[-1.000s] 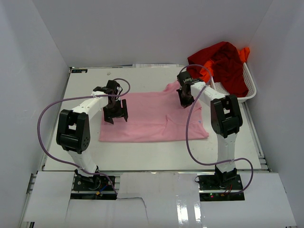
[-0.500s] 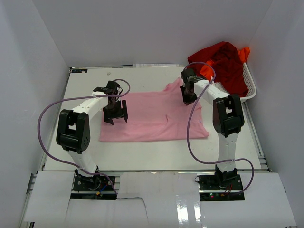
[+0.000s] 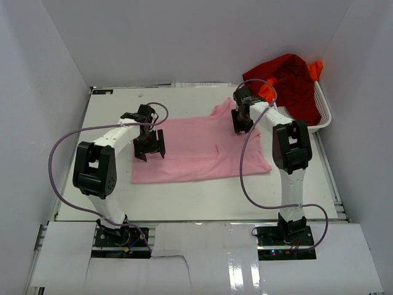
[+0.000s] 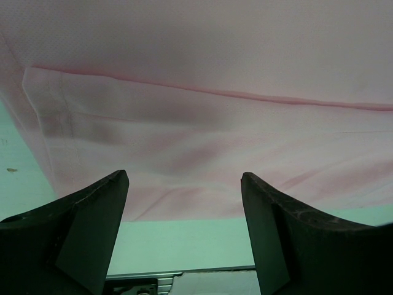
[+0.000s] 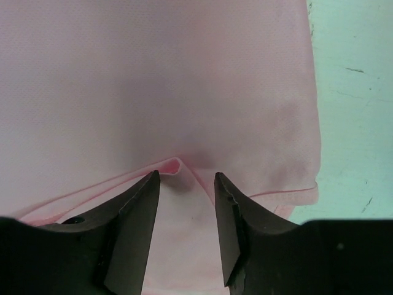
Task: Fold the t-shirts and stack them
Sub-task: Fold the flattened tshirt in 1/3 of the way, then grap the side of the flattened tshirt furthest away from the robot with both arms
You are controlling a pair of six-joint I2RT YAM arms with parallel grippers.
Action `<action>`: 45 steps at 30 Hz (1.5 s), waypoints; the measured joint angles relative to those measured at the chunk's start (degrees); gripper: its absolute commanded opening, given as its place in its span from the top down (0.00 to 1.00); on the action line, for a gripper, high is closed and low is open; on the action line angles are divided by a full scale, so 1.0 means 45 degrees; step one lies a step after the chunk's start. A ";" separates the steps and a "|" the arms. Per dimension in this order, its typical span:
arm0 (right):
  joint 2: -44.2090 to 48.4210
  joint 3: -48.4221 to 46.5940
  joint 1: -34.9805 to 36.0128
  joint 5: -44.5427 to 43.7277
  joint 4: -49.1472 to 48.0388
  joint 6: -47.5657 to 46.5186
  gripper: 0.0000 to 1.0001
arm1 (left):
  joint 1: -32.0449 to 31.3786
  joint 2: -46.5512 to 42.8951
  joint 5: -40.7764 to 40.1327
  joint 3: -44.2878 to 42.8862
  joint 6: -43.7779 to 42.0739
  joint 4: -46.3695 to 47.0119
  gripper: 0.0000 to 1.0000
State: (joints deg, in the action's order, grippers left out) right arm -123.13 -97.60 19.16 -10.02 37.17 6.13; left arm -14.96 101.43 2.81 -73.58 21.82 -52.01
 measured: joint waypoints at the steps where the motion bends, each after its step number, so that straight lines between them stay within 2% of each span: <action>1: -0.0029 0.0039 0.0000 -0.0029 -0.0034 -0.0010 0.51 | 0.0000 0.0000 0.0000 0.0000 -0.0005 -0.0005 0.15; 6: 0.0029 0.0160 -0.0019 -0.0121 -0.0476 -0.0034 0.50 | 0.0146 -0.0010 -0.0296 -0.0058 -0.0049 -0.0053 0.15; 8: 0.0034 -0.0024 -0.0019 -0.0107 -0.0481 -0.0087 0.47 | 0.0476 -0.0010 -0.0185 -0.0345 -0.0136 -0.0126 0.15; 9: 0.0029 -0.0248 -0.0019 -0.0097 -0.0427 -0.0126 0.41 | 0.0724 0.0010 -0.0087 -0.0622 -0.0189 -0.0170 0.15; 10: 0.0019 -0.0617 -0.0019 -0.0078 -0.0316 -0.0170 0.36 | 0.1044 0.0034 -0.0049 -0.1025 -0.0306 -0.0204 0.15; 16: -0.0432 -0.4080 -0.0087 0.0282 -0.0423 -0.0466 0.35 | 0.2390 0.1200 -0.0073 -0.4677 -0.0457 -0.0253 0.15; 21: -0.0923 -0.4901 -0.0350 0.0738 -0.1977 -0.0593 0.35 | 0.2477 0.2540 -0.0199 -0.6305 -0.0165 -0.0034 0.15; 31: -0.3687 -0.5192 -0.1282 0.2807 -0.3521 -0.0248 0.35 | 0.3211 0.4449 -0.0622 -0.6931 0.0520 0.0345 0.15; 38: -0.3963 -0.5173 -0.1962 0.4046 -0.5338 0.0782 0.36 | 0.4522 0.4498 -0.0563 -0.7291 0.0792 0.0627 0.15; 45: -0.4284 -0.5246 -0.2259 0.4872 -0.6334 0.1608 0.40 | 0.4590 0.4571 -0.0384 -0.7422 0.0826 0.0913 0.15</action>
State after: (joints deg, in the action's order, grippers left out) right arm -142.41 -121.21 8.99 11.90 8.67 13.37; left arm 5.69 121.99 1.08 -106.98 25.54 -47.90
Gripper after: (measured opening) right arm 0.629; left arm 0.851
